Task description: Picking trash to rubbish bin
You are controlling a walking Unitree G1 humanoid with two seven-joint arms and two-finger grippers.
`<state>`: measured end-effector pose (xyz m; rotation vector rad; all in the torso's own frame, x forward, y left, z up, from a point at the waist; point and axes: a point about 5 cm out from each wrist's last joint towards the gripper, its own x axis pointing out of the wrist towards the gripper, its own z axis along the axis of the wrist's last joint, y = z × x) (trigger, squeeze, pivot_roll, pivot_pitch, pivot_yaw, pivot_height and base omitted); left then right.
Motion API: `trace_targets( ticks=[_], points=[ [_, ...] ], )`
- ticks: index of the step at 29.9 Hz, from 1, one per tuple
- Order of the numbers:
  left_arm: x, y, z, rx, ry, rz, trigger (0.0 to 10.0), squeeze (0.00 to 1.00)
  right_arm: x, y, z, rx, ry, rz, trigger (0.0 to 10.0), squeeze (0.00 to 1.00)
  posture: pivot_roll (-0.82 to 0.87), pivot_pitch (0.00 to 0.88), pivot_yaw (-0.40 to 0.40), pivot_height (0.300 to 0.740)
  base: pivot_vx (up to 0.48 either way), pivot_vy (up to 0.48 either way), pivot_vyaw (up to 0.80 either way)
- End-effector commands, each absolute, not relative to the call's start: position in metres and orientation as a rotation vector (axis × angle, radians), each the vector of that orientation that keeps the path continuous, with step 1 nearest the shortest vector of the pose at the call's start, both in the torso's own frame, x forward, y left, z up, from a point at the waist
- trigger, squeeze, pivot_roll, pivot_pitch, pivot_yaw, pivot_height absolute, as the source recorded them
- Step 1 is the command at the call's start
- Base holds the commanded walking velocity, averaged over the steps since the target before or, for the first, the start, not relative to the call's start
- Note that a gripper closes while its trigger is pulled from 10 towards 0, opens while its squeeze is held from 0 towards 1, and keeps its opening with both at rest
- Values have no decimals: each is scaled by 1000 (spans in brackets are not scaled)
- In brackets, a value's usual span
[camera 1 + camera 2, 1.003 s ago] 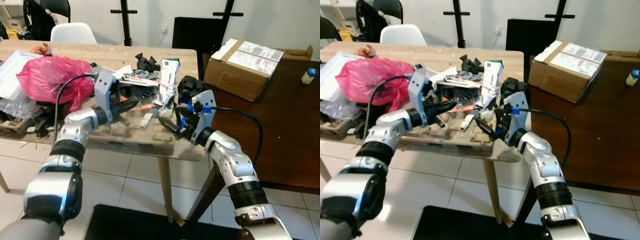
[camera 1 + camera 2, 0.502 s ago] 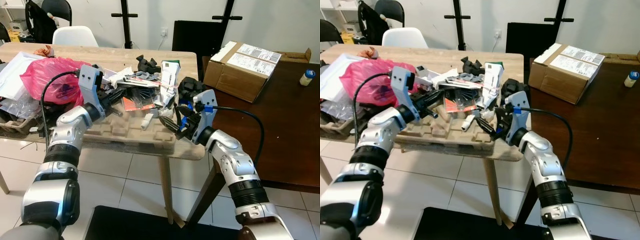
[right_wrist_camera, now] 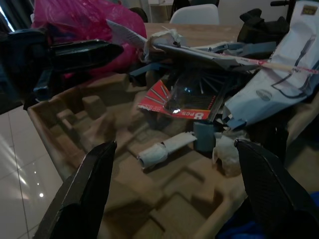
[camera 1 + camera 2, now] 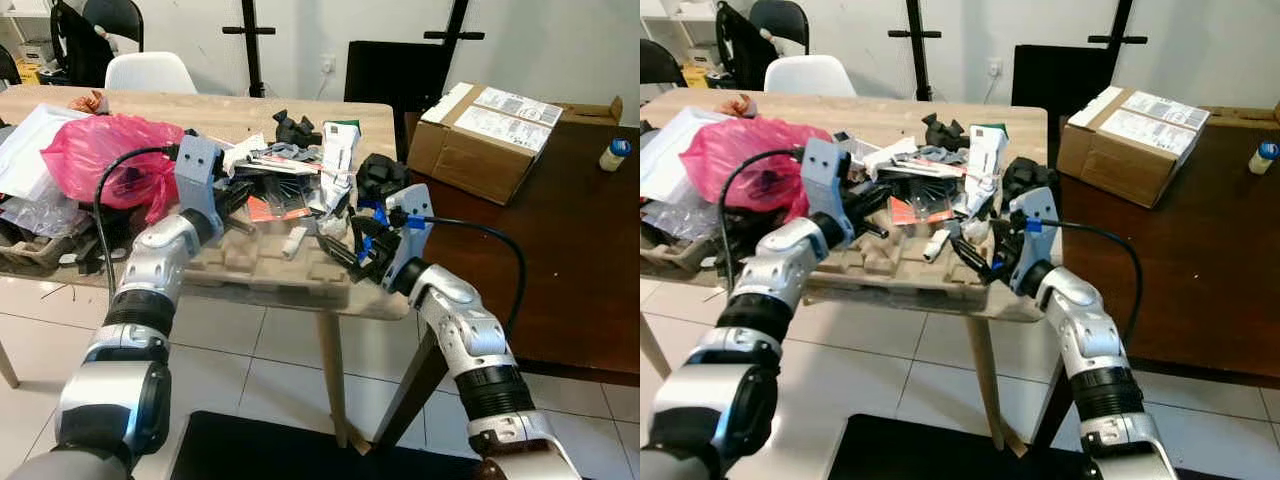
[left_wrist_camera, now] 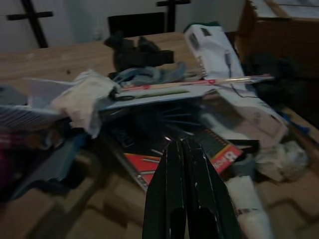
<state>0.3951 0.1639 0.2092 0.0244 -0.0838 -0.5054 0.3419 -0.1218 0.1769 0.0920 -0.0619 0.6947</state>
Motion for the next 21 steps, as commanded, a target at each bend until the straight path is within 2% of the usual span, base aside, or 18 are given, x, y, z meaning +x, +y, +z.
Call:
trace_targets(
  ticks=[1, 9, 13, 14, 16, 21],
  points=[
    [394, 168, 202, 13, -66, -477, 10000, 0, 341, -121, 177, 108, -65, 684, 10000, 0, -83, 144, 54, 740, 0, 0, 0],
    [387, 172, 208, -86, -119, -472, 10000, 0, 356, -122, 176, 89, -73, 509, 10000, 0, -30, 163, -14, 740, 0, 0, 0],
    [383, 172, 207, -67, -129, -477, 10000, 0, 361, -120, 180, 133, -86, 508, 10000, 0, -8, 162, -8, 740, 0, 0, 0],
    [382, 171, 205, -53, -122, -482, 10000, 0, 362, -121, 183, 130, -98, 502, 10000, 0, -19, 140, 14, 740, 0, 0, 0],
    [383, 166, 203, -44, -105, -494, 10000, 0, 362, -128, 189, 129, -124, 487, 10000, 0, -16, 124, 39, 740, 0, 0, 0],
    [385, 153, 203, -3, -92, -508, 10000, 0, 361, -143, 188, 173, -136, 426, 10000, 0, 0, 104, 39, 740, 0, 0, 0]
  ],
)
